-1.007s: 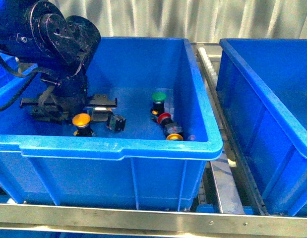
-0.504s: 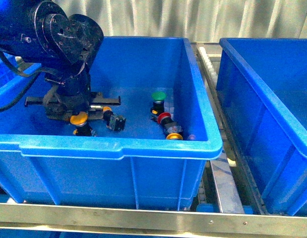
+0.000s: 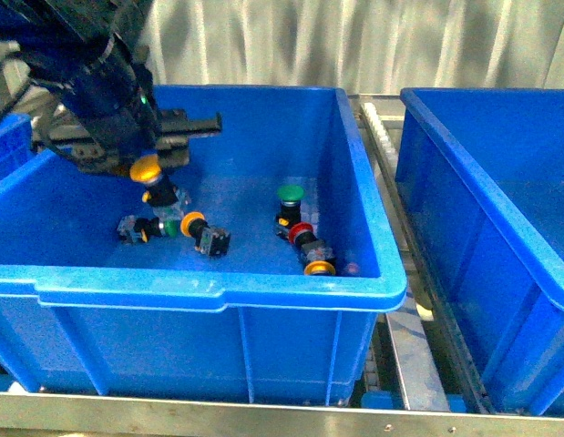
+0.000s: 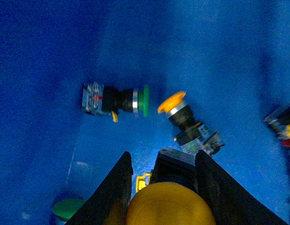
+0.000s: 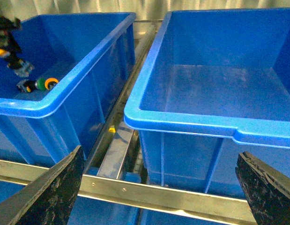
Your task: Pick red and yellow buttons and place in box
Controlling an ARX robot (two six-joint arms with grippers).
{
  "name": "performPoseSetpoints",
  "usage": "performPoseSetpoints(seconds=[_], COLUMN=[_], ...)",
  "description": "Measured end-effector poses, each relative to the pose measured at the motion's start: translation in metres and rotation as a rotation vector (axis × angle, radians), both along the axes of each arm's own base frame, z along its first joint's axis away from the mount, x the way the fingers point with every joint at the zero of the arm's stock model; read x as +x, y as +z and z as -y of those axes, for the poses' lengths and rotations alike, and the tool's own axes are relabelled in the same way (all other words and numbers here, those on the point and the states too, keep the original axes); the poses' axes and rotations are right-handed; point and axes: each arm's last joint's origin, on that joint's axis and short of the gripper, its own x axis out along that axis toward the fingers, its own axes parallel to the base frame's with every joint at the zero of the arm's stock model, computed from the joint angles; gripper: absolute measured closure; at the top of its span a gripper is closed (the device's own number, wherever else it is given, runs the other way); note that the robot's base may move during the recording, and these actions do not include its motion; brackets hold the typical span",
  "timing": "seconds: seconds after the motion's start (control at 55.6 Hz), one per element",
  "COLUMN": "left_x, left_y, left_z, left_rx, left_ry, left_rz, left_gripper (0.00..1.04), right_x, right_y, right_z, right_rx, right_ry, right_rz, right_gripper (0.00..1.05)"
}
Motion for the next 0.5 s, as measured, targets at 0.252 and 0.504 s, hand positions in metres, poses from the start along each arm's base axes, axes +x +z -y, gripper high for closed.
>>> performPoseSetpoints(seconds=[0.252,0.504], left_x=[-0.056,-0.079], left_y=[0.061,0.049], left_z=[-0.034,-0.081], left_rx=[-0.073,-0.187], left_ry=[-0.180,-0.236], left_rz=[0.212,0.362], left_gripper=[0.72,0.72], right_x=[0.000,0.000], right_y=[0.000,0.000], right_z=[0.000,0.000], right_rx=[0.000,0.000], right_ry=[0.000,0.000], right_rz=[0.000,0.000], right_gripper=[0.07,0.07])
